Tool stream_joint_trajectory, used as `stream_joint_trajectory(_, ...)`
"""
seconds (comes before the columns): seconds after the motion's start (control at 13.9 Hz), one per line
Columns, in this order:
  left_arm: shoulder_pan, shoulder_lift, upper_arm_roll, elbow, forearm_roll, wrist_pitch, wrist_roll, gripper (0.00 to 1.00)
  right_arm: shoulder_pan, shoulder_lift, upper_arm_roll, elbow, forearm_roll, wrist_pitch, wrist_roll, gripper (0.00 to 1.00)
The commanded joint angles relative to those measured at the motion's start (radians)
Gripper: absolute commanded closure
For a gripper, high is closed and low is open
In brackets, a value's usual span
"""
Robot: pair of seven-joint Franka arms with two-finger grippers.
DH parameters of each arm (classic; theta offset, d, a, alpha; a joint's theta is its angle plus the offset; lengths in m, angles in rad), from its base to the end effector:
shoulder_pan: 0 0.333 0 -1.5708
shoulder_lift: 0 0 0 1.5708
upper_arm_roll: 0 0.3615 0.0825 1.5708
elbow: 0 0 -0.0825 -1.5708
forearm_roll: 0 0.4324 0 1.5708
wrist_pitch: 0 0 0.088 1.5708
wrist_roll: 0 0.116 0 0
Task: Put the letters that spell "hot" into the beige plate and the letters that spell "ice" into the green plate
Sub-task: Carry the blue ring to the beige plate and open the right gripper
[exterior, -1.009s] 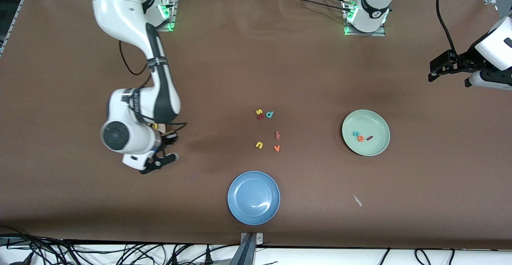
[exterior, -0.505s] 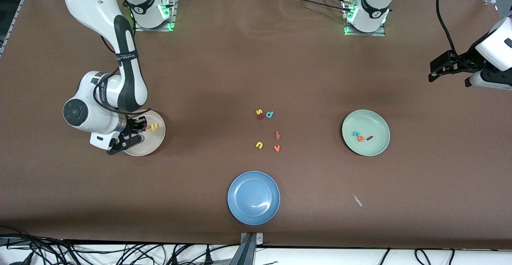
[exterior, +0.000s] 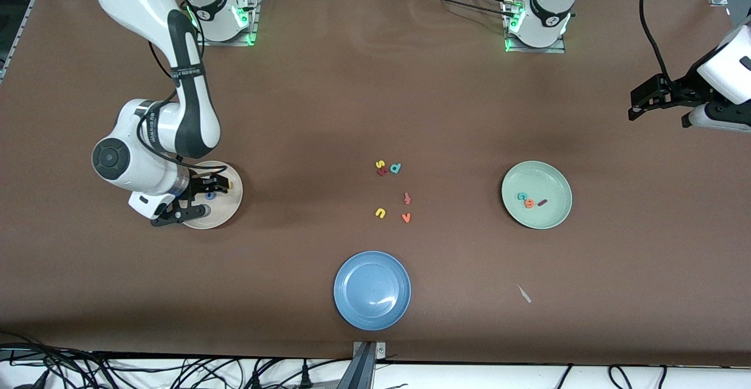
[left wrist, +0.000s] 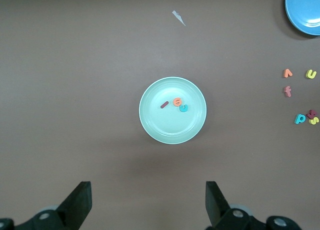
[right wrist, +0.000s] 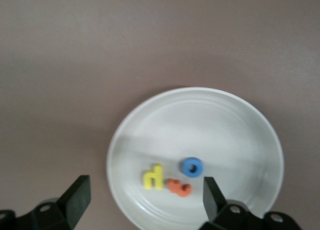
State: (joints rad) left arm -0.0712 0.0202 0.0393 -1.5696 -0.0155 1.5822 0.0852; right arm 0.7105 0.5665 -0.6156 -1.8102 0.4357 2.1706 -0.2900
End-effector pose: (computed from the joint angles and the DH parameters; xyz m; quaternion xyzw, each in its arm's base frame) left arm 0.6104 -0.0215 0.6504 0.9983 -0.0584 -0.0036 0.0074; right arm 0.6860 0.1187 0.2680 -0.9951 -0.0907 0.0354 0.0179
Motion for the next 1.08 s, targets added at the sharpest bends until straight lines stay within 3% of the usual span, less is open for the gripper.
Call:
stream_joint_trajectory(0.0, -0.002, 0.011, -0.004, 0.029, 0.023, -0.028, -0.013, 0.0, 0.023, 0.01, -0.004, 0.046, 0.014, -0.017, 0.179, 0.0)
stream_joint_trajectory(0.29, -0.002, 0.009, -0.004, 0.029, 0.023, -0.028, -0.013, 0.0, 0.096, 0.047, -0.006, 0.086, 0.0, -0.014, 0.484, 0.0)
stream_joint_trajectory(0.43, -0.002, 0.009, -0.004, 0.029, 0.023, -0.028, -0.013, 0.0, 0.054, -0.015, 0.026, 0.077, -0.017, -0.014, 0.59, 0.0)
stream_joint_trajectory(0.58, -0.002, 0.011, -0.004, 0.029, 0.023, -0.028, -0.013, 0.0, -0.2, -0.118, 0.277, 0.052, -0.06, -0.015, 0.588, 0.0)
stream_joint_trajectory(0.65, -0.002, 0.009, -0.004, 0.029, 0.023, -0.028, -0.013, 0.0, -0.279, -0.143, 0.342, 0.036, -0.081, -0.017, 0.586, 0.0)
stream_joint_trajectory(0.79, -0.002, 0.009, -0.004, 0.029, 0.023, -0.028, -0.013, 0.0, -0.337, -0.175, 0.364, 0.008, -0.115, -0.041, 0.553, 0.0)
stream_joint_trajectory(1.01, -0.002, 0.011, -0.004, 0.029, 0.023, -0.028, -0.013, 0.0, -0.541, -0.264, 0.522, -0.056, -0.278, -0.075, 0.352, 0.0)
